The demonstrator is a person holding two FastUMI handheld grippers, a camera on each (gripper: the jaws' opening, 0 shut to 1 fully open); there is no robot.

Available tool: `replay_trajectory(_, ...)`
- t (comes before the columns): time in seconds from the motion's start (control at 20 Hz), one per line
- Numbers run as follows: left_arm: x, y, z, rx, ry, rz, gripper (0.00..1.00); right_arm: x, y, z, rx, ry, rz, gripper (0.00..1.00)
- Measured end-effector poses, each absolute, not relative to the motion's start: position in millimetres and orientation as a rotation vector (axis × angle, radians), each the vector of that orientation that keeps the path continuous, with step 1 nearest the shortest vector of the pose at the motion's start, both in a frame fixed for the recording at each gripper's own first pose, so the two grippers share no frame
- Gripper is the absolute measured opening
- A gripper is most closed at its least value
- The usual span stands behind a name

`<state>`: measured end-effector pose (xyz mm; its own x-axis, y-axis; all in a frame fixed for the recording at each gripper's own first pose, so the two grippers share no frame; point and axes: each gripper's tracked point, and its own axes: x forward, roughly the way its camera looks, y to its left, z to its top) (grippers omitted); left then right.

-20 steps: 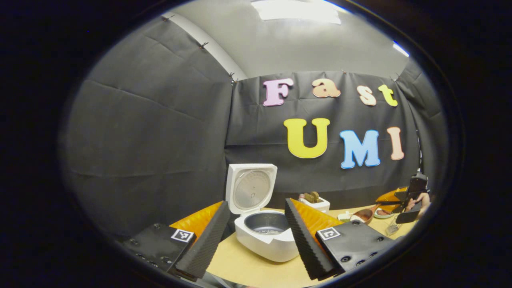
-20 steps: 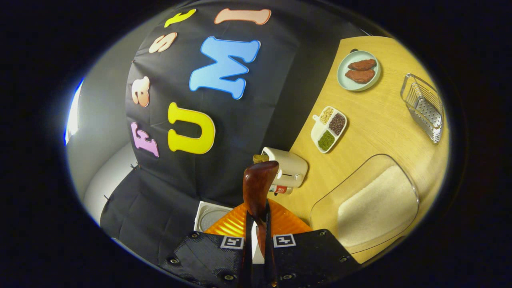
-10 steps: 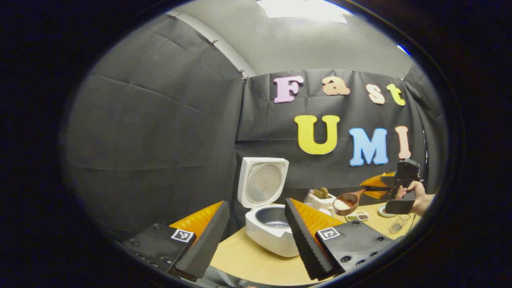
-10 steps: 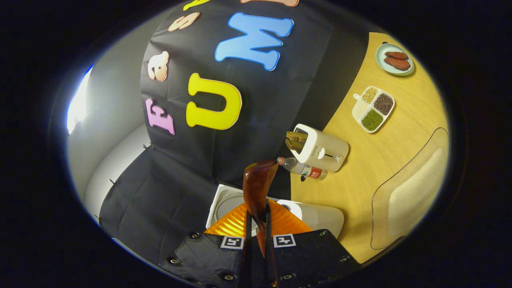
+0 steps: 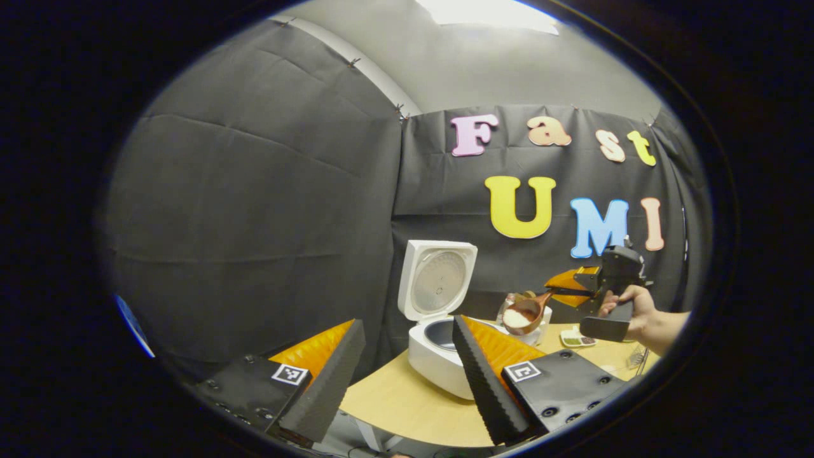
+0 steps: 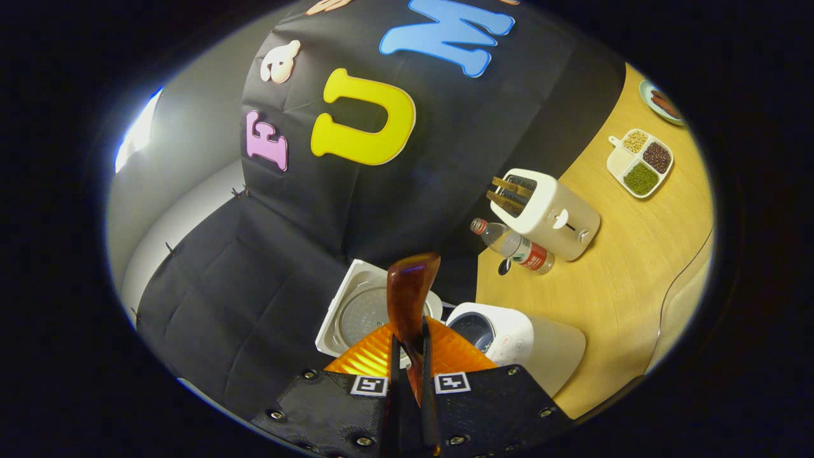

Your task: Close the left gripper, press the button to open the rice cooker; take a wooden spoon from the chopstick holder with the right hand, scoop a spoonful of rice and pour it into the rice cooker, then put the wooden spoon back into the chopstick holder.

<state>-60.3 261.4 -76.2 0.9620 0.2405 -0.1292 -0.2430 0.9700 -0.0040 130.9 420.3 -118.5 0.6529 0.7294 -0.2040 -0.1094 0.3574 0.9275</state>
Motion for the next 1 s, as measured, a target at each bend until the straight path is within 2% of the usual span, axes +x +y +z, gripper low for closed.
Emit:
replay_trajectory(0.35, -69.0, 274.0, -81.6, -0.01, 0.158, 0.277, 0.96, 147.5, 486.2, -145.3, 0.944, 0.68, 0.634, 0.12)
replay_trajectory(1.0, -73.5, 290.9, -91.7, -0.017, 0.175, 0.311, 0.96, 140.2, 548.8, -161.7, 0.244, 0.484, 0.791, 0.12)
